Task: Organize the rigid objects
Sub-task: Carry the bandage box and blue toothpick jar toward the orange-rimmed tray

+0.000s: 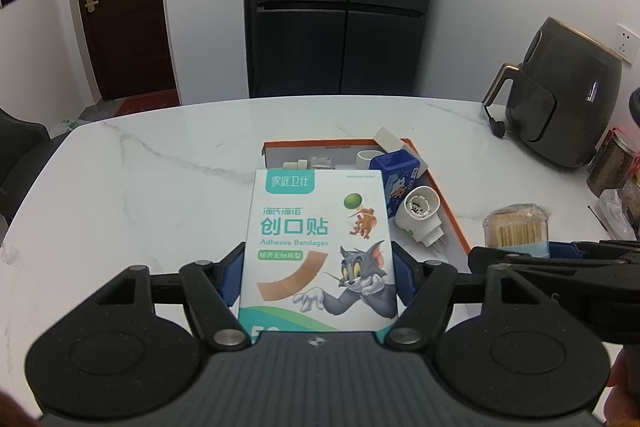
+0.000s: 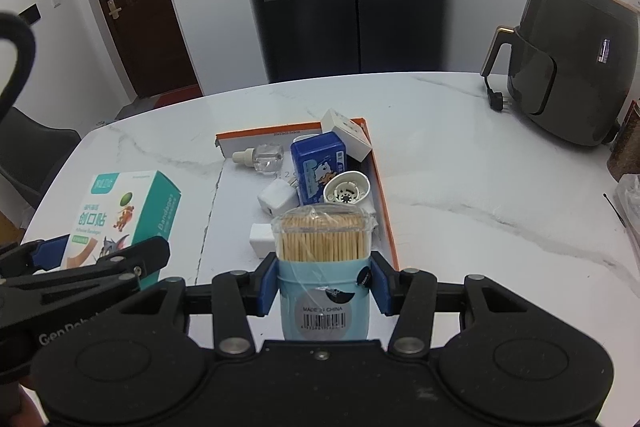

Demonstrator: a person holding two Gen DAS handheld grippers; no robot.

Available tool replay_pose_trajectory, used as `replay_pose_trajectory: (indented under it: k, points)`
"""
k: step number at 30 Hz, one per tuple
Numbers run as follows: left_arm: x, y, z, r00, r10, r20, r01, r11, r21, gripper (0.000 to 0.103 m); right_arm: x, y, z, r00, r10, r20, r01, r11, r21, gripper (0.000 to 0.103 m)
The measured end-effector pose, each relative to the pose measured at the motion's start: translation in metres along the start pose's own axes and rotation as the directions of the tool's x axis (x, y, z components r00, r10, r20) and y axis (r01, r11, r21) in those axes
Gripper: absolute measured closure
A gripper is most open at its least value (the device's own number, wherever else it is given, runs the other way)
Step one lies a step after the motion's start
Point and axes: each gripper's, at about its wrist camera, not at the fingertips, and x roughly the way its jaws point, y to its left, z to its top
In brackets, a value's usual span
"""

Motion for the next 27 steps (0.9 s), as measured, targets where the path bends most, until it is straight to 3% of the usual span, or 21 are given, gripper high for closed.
replay_pose_trajectory:
  k: [17,27]
  points:
    - [0.012,-0.008,0.003,1.000,-0.016,-0.017,0.016,1.000,0.013,0.031,0.011,-0.016,0.009,1.000,-0.010,-0.010,0.010,1.000,0.009,0.046]
    - [0.034,-0.011,0.001,0.997,-0.021,-0.069,0.022,1.000,0.004,0.032,0.029,-0.022,0.015,0.999,-0.013,-0.038,0.013,1.000,0.017,0.046]
